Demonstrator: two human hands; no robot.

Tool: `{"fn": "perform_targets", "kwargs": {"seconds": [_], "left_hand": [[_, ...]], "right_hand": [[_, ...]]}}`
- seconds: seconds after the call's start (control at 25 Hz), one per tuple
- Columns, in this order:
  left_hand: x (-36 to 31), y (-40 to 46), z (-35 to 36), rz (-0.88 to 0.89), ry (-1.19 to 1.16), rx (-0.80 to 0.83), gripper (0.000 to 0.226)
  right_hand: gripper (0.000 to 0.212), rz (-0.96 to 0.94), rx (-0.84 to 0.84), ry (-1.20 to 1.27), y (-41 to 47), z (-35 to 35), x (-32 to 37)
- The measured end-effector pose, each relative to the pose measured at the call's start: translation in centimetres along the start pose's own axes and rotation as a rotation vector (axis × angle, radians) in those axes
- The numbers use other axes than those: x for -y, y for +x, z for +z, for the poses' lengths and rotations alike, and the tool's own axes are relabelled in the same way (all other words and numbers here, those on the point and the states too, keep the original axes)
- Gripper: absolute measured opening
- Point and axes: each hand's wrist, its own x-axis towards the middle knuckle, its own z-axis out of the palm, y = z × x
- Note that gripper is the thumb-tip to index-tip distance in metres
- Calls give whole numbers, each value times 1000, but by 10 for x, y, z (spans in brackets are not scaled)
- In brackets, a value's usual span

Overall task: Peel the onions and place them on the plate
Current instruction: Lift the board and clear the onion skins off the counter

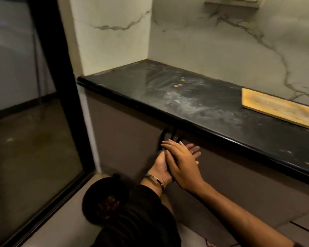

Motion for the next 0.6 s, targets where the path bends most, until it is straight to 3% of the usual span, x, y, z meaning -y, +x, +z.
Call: {"fn": "perform_targets", "kwargs": {"seconds": [0.28,0.48,0.6], "left_hand": [[-86,-73,-111,273,-191,-331,65],[-131,-95,-178,423,308,-814,36],[-154,-100,-194,411,530,-965,30]], "right_hand": [[39,56,301,298,38,143,62],[45,205,466,450,55,208,75],[44,244,526,482,67,226,74]]}}
